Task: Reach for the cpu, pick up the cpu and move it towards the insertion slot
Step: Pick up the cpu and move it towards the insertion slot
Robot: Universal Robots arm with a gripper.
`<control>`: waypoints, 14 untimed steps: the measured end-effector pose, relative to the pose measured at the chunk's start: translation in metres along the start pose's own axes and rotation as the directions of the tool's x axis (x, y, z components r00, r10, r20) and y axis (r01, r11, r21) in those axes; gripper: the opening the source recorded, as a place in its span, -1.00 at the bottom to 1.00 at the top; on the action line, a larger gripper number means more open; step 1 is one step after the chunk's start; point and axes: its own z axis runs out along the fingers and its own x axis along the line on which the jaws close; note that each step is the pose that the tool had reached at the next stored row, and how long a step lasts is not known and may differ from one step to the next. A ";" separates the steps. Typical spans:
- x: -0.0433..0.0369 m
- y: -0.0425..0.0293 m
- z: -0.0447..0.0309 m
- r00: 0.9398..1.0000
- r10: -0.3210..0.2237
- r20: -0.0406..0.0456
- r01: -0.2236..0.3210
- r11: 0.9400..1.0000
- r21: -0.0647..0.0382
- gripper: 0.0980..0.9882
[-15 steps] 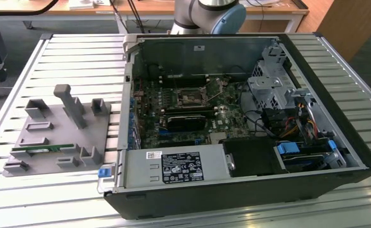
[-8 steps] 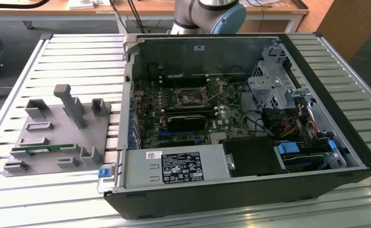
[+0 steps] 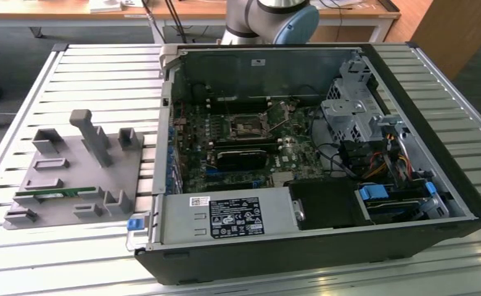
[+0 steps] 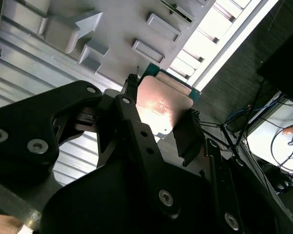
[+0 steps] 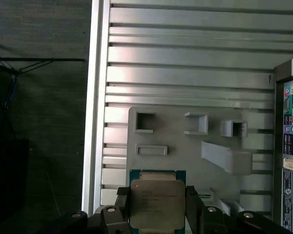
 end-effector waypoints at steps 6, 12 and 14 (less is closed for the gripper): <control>0.0001 0.0011 -0.0122 1.000 0.000 0.000 0.000 1.000 0.000 0.00; 0.0001 0.0023 -0.0270 1.000 0.000 0.000 0.000 1.000 0.000 0.00; 0.0001 0.0025 -0.0304 1.000 0.000 0.000 0.000 1.000 0.000 0.00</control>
